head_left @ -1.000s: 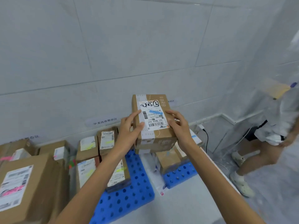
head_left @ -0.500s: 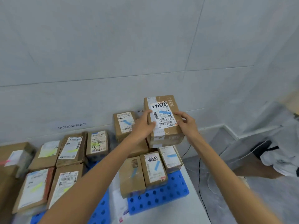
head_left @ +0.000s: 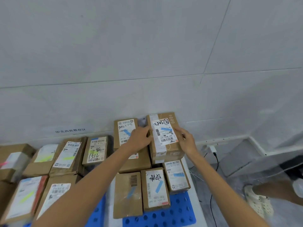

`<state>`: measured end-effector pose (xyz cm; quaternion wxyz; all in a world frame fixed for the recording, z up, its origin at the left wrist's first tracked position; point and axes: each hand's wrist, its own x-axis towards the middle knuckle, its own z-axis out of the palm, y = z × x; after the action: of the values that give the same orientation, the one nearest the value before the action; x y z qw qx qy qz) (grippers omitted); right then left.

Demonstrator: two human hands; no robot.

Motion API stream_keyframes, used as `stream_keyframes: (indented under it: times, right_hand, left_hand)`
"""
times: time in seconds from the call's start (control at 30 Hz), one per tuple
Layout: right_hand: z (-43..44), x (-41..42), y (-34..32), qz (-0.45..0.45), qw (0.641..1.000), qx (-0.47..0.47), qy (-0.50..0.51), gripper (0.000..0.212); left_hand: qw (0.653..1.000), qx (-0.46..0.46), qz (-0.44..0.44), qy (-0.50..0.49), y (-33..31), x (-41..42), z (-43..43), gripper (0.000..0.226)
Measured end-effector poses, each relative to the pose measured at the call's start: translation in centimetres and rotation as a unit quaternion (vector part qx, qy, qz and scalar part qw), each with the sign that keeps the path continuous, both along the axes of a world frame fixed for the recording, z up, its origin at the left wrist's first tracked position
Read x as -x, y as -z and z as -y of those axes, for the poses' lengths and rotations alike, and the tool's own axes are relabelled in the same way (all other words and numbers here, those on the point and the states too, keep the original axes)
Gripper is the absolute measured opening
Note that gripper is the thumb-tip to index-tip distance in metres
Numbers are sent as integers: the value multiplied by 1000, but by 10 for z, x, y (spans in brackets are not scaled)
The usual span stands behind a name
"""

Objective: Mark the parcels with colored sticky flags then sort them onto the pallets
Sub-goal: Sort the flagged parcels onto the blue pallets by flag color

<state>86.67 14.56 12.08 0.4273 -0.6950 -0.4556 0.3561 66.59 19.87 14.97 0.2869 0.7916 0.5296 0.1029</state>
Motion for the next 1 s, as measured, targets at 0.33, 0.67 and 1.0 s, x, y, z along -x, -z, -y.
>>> stream_keyframes:
  times: [0.33, 0.67, 1.0]
  right_hand:
    - [0, 8, 7, 202, 979, -27, -23, 42]
    - [24, 159, -49, 241, 932, -217, -161, 31]
    - [91, 389, -73, 190, 896, -227, -330, 28]
  left_hand:
    - [999, -34, 9, -27, -1, 44, 16, 31]
    - [986, -77, 81, -121, -37, 208, 89, 23]
    - [958, -146, 74, -237, -74, 439, 191, 17]
